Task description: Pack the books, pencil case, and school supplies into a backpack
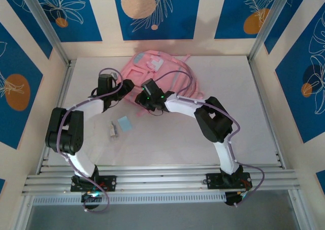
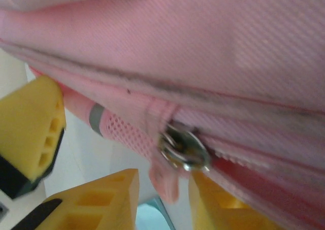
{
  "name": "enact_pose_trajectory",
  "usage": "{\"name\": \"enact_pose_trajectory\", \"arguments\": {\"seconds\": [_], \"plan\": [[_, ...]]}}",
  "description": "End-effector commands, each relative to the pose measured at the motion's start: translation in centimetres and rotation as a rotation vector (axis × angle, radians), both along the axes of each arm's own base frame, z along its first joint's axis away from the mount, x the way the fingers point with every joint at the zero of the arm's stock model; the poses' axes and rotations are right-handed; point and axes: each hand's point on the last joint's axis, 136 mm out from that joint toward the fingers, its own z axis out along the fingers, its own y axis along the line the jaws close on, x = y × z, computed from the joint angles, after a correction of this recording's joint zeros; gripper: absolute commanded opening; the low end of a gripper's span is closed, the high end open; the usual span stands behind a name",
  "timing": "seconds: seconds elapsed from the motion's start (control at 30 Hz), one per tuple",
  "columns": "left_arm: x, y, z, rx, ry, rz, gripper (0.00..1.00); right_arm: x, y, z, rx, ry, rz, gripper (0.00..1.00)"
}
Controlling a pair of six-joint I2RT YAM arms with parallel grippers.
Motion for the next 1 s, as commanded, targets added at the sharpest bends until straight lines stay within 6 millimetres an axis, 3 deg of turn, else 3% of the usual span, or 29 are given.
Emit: {"name": "enact_pose_trajectory", "arguments": {"seconds": [0.0,0.13,0.27,0.37,0.5,0.57,0.7,0.77,0.97], "plan": [[0.4,-0.4,0.2,-0.039,-0.022,-0.016,0.67,3.9,-1.0,0.5,0.015,-0.063,-0.135,0.28],[0.5,-0.6,-0.1,-0.048,-0.014,-0.024,0.67,4.7,-1.8,0.5,-0.001,-0.094,-0.188,0.21],[1.0,-0.9,0.3,-0.053,-0.021,-0.031,0.66,5.0,-3.1,-0.3,-0.003,-0.065,-0.209,0.00],[2.0,-1.2,0.5,-0.060,-0.027,-0.032,0.67,4.5,-3.7,-0.7,0.016,-0.050,-0.176,0.00],[4.0,-0.7,-0.2,-0.022,-0.038,0.009,0.66,2.4,-3.6,-0.6,-0.004,-0.035,-0.063,0.00],[5.0,-0.1,-1.0,0.012,-0.041,0.041,0.58,0.9,-3.7,-0.7,-0.026,-0.010,0.017,0.00],[6.5,0.3,-1.7,0.034,-0.069,0.073,0.11,-3.1,-5.2,-1.5,-0.118,0.057,0.188,0.00],[6.9,0.4,-2.0,0.038,-0.068,0.078,0.00,-5.1,-6.6,-1.9,-0.176,0.083,0.261,0.00],[6.9,0.4,-1.7,0.051,-0.078,0.067,0.00,-10.3,-13.5,-3.3,-0.394,0.203,0.485,0.00]]}}
